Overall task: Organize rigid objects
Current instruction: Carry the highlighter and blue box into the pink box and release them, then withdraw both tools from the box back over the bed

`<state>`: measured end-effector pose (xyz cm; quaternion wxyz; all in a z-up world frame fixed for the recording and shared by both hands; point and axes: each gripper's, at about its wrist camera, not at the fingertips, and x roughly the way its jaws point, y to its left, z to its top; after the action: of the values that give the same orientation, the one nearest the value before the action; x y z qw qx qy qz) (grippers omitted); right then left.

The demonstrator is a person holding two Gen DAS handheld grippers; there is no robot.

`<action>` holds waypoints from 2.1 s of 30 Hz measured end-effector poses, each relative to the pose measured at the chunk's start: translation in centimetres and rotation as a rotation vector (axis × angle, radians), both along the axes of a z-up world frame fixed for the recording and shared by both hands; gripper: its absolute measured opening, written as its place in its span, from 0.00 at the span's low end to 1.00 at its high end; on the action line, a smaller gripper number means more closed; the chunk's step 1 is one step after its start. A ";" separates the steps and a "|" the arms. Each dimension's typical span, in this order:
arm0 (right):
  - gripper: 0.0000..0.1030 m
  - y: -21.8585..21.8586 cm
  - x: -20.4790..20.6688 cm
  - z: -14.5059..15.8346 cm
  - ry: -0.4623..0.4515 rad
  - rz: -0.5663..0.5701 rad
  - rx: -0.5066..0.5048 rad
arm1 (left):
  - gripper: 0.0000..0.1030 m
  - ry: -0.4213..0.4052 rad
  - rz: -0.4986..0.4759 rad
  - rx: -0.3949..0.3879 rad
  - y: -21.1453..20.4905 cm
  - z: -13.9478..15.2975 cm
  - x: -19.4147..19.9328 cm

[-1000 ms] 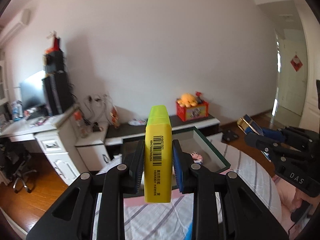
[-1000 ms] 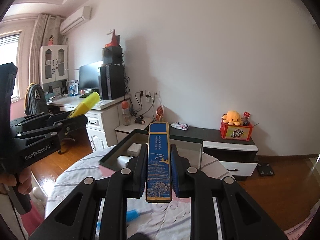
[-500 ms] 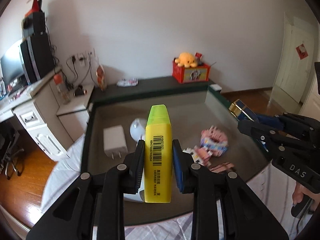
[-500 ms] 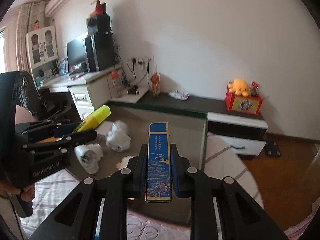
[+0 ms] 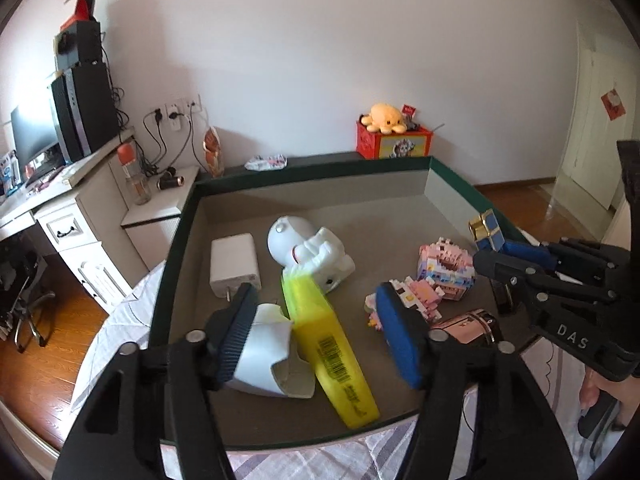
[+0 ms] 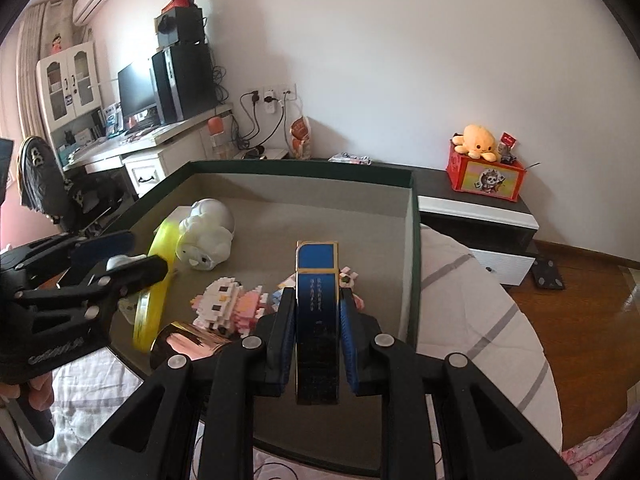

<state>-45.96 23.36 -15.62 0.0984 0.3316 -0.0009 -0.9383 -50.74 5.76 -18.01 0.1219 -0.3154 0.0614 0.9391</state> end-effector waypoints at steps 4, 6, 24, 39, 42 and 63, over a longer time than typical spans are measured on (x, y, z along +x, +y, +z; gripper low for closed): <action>0.20 -0.2 0.3 -0.2 0.005 -0.002 0.001 | 0.77 0.019 0.018 -0.003 -0.3 0.3 0.3; 0.20 -0.4 0.3 -0.2 0.006 -0.001 0.004 | 0.83 0.018 0.016 -0.005 -0.2 0.3 0.3; 0.72 -1.1 1.0 0.2 0.086 -0.003 0.038 | 0.97 0.023 0.019 -0.059 0.0 0.2 0.3; 0.78 -0.3 5.0 4.1 0.214 -0.050 0.060 | 1.00 0.161 0.130 -0.068 -2.2 4.1 4.2; 0.79 -0.6 8.2 5.9 0.256 -0.048 0.051 | 1.00 0.231 0.170 -0.040 -3.7 6.2 8.0; 1.00 -4.9 27.8 10.8 0.421 -0.098 0.056 | 1.00 0.366 0.204 0.023 -7.2 10.4 28.9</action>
<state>-18.13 18.50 -4.82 0.0417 0.1304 0.0295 -0.9902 -21.81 -1.44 -7.66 0.0167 -0.1428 0.0394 0.9888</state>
